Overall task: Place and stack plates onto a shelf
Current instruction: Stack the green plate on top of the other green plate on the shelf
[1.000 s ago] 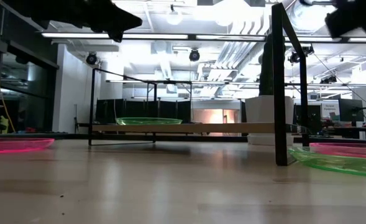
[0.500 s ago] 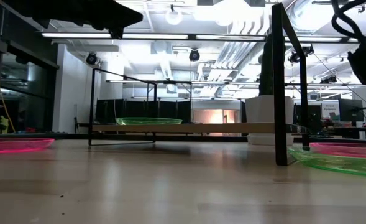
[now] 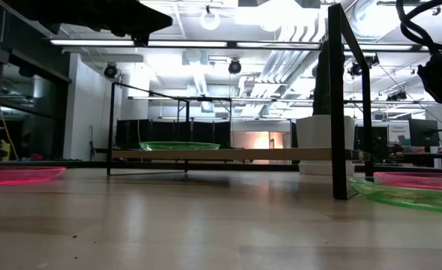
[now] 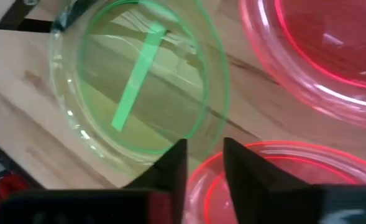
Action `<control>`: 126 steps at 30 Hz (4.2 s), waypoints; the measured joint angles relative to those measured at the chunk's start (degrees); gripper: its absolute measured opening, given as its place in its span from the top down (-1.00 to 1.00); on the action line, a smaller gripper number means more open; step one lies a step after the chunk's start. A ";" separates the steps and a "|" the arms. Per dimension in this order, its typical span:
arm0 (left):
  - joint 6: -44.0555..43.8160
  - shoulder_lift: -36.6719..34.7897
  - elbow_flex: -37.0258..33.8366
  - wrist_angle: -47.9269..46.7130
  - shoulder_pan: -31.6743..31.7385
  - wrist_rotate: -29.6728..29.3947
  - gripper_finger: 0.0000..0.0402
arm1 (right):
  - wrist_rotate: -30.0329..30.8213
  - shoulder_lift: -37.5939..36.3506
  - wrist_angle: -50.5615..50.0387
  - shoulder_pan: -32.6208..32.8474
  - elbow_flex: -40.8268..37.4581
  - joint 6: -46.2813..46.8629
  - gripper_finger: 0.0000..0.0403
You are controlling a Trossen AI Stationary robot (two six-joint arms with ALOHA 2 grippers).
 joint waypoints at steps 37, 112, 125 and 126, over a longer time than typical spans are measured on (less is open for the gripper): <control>-1.05 0.00 0.07 -0.11 -0.01 0.00 1.00 | -0.52 10.84 2.91 -2.16 0.11 -8.77 0.73; -1.53 0.02 0.07 -1.20 -0.01 0.02 1.00 | 11.37 17.66 14.92 1.56 0.13 -20.20 0.98; -0.52 0.02 0.07 -0.85 -0.01 0.02 1.00 | 3.74 8.77 23.12 3.17 -0.13 -21.28 1.00; -0.52 0.02 0.07 -0.85 -0.01 0.02 1.00 | 3.76 8.31 23.64 3.19 -0.11 -21.55 1.00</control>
